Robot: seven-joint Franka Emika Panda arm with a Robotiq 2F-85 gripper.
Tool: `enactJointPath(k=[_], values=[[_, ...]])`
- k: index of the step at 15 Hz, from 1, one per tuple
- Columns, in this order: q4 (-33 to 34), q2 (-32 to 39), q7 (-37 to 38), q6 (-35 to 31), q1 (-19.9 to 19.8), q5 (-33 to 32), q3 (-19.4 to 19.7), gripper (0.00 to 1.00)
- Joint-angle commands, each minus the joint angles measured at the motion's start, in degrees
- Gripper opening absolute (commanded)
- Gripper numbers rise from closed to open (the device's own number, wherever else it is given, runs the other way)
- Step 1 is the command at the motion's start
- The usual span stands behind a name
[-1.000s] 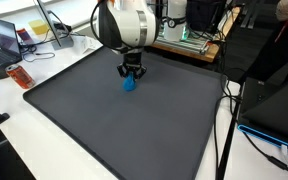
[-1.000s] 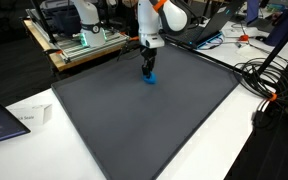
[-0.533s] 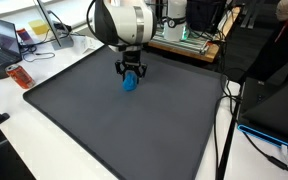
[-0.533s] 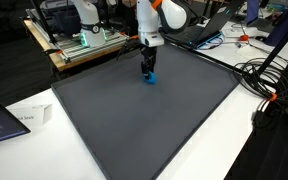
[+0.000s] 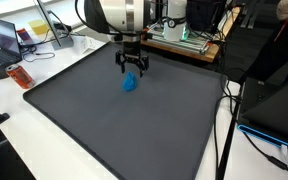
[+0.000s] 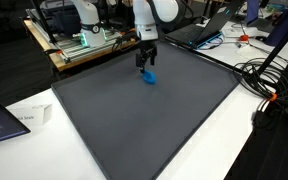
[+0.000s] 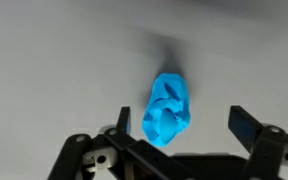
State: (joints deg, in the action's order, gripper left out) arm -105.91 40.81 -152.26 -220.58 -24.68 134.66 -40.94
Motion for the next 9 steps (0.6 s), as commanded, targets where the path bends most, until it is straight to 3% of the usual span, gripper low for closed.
enactJointPath(k=[1, 5, 9], values=[[-6.67, -8.85, 6.24, 5.18, 1.11, 4.93, 3.26, 1.00], [-12.36, -16.25, 15.49, 8.28, 4.84, 7.40, 6.89, 1.00], [-17.03, -22.99, 26.63, 8.51, 11.81, 7.97, 11.02, 1.00]])
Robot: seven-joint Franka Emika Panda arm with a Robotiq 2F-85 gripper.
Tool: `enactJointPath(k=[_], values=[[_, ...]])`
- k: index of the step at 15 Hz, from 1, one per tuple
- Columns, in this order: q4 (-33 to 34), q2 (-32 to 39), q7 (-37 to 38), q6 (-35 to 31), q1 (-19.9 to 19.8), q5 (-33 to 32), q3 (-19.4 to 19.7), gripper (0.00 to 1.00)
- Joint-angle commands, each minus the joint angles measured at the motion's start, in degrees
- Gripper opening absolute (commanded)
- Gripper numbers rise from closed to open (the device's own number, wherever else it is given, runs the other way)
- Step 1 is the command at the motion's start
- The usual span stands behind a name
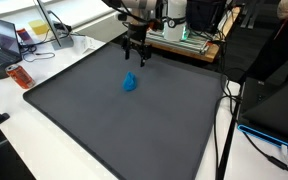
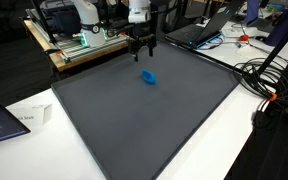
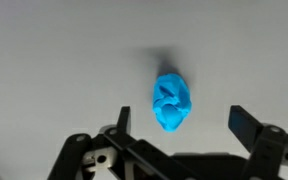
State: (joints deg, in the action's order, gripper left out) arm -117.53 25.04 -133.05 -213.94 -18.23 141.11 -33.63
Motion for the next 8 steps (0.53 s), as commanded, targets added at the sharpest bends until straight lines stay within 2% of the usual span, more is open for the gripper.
enactJointPath(k=[1, 5, 6, 8], values=[[-6.23, -8.31, 9.87, 1.42, 7.27, 1.30, 4.61, 1.00], [-7.58, -11.31, 21.15, -0.87, 15.92, -0.20, 8.46, 1.00], [-7.33, -11.42, 23.46, -1.82, 15.78, -0.62, 6.93, 1.00], [-6.10, -11.27, 26.94, -4.09, 17.96, -0.52, 6.94, 1.00]])
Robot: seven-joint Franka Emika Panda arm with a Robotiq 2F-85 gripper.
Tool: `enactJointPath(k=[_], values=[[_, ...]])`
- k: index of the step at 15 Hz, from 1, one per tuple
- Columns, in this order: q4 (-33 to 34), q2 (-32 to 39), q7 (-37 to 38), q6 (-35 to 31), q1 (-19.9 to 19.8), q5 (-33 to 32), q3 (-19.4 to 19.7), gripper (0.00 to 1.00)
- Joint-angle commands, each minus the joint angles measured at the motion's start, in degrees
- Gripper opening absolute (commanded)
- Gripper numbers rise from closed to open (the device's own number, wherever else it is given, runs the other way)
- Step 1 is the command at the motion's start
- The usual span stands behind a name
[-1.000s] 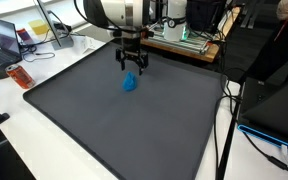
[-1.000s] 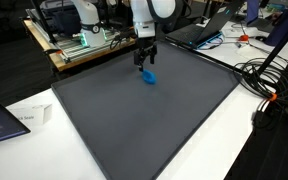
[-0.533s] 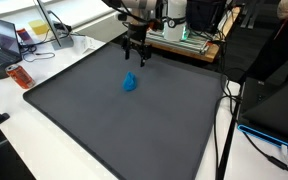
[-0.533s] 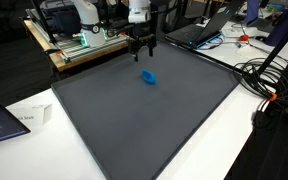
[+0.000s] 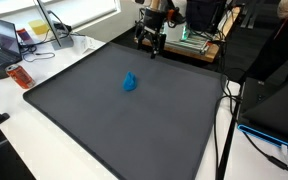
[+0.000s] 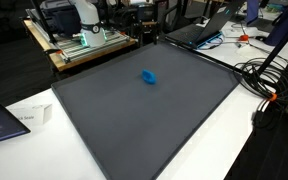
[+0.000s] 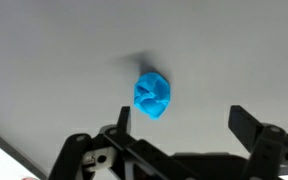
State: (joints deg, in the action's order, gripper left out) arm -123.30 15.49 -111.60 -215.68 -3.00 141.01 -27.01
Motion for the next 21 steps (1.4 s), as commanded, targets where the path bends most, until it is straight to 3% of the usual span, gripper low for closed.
enactJointPath(k=[1, 2, 5, 10, 14, 15, 18, 21], values=[[0.77, -1.05, 7.26, -4.17, 3.67, -0.24, 0.29, 1.00], [1.63, -0.74, 8.43, -5.42, 6.09, 0.49, 2.11, 1.00], [4.91, 1.32, 11.63, -8.73, 7.83, 1.78, 2.59, 1.00], [12.66, 6.53, 13.34, -14.63, 8.02, 2.31, 3.37, 1.00], [22.26, 13.25, 10.33, -21.29, 5.97, 5.98, 3.00, 1.00], [25.07, 16.87, 13.30, -24.39, 0.68, 2.63, -3.57, 1.00], [34.25, 22.98, 12.08, -30.79, -1.80, 3.31, -6.46, 1.00], [32.94, 25.58, 13.29, -25.95, -4.69, 3.24, -6.43, 1.00]])
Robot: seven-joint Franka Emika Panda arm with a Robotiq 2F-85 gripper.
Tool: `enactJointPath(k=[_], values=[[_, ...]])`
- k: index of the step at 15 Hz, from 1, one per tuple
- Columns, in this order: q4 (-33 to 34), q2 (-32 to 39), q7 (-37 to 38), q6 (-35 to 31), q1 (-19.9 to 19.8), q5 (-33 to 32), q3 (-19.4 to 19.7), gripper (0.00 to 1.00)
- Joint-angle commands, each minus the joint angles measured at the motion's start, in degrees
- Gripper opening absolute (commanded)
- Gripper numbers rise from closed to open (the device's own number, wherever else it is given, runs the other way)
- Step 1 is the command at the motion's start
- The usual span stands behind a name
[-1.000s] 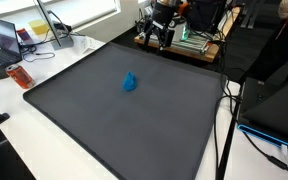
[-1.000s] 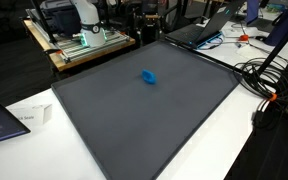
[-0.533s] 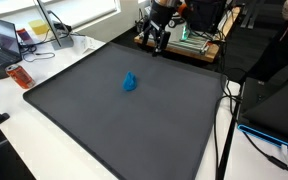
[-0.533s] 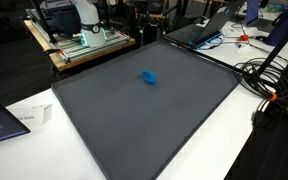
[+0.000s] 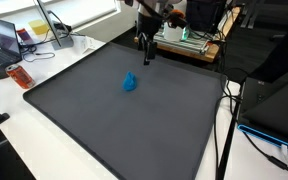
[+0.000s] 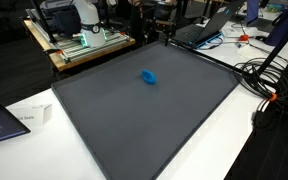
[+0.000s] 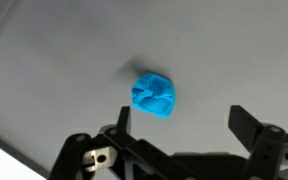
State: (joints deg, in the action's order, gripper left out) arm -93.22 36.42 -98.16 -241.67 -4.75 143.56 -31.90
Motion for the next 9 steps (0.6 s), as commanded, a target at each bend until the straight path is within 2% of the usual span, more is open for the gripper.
enactJointPath(k=[1, 2, 4, 5, 6, 9], values=[[11.85, 8.52, -1.98, -7.55, -3.84, 0.65, -4.34, 1.00], [3.35, 6.85, 0.06, -0.31, -5.15, 0.66, -2.50, 1.00], [8.46, 10.10, -1.43, -2.68, -6.82, 0.65, -4.28, 1.00], [10.87, 10.34, -3.86, -3.49, -5.95, 0.65, -3.34, 1.00], [4.95, 7.69, -1.12, 0.41, -4.89, 0.67, -1.14, 1.00], [8.35, 9.02, -2.79, -0.17, -5.13, 0.67, -1.19, 1.00]])
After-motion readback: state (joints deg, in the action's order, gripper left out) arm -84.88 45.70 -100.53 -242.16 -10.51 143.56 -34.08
